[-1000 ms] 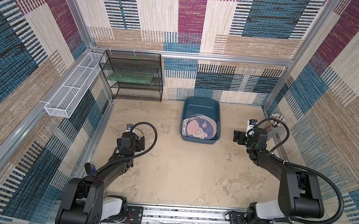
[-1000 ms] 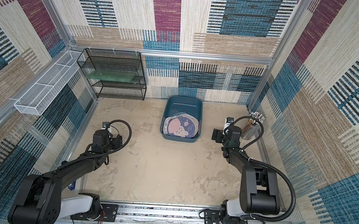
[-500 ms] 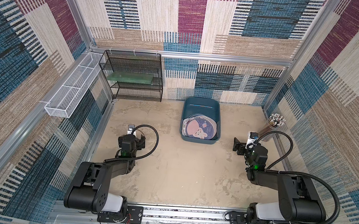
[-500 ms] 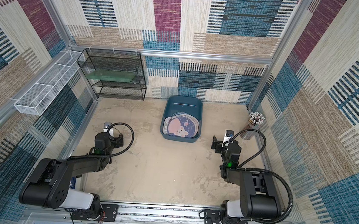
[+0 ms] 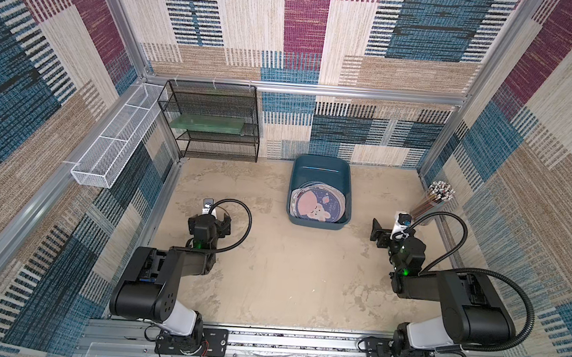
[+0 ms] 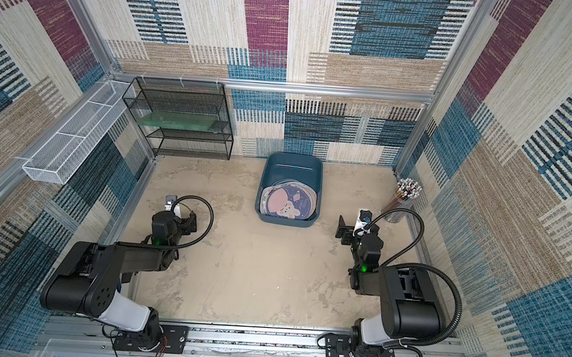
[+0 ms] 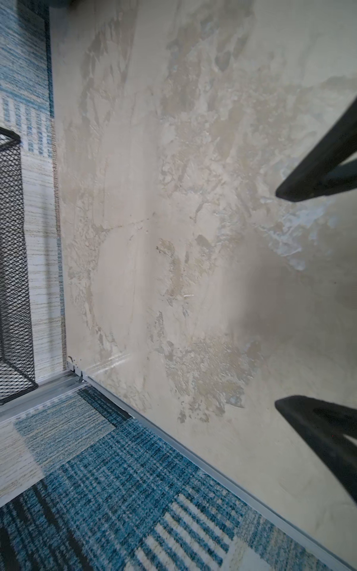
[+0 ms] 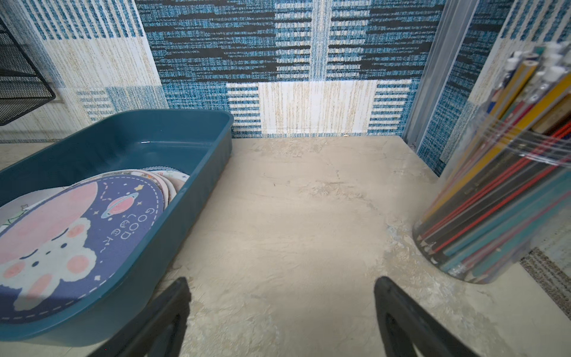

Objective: Put the coasters into the storage box
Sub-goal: Reset both arms

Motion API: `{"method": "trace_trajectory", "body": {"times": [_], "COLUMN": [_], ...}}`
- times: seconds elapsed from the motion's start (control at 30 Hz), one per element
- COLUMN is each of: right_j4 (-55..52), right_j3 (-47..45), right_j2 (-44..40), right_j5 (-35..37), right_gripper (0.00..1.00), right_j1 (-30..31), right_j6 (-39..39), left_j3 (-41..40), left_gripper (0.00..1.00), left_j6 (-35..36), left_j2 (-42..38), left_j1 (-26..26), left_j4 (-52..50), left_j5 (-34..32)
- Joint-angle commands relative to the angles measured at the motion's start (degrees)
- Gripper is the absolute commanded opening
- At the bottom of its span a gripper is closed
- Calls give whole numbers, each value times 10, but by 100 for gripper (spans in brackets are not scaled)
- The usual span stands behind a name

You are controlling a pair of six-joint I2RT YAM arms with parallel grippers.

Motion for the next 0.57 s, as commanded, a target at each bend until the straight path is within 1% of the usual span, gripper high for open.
{"method": "trace_trajectory", "body": {"times": [0.0,0.27,0.33,0.53], "right_j4": [19,19,13,14], "right_j3": [9,10,13,12], "right_j2": [4,4,5,5], "right_j5": [-6,-8,6,7], "right_gripper": [95,95,95,95], "right_j1": [-8,-9,-10,-10], "right_j6": [3,4,10,12], "left_j3": [3,5,6,7], "left_gripper": [96,96,96,96], "left_j6": [-1,-3,-3,-3], "left_j2": [2,1,2,1], "left_j1": [1,1,2,2], "left_j4": [19,12,11,10], "left_j5": [1,1,1,2]}}
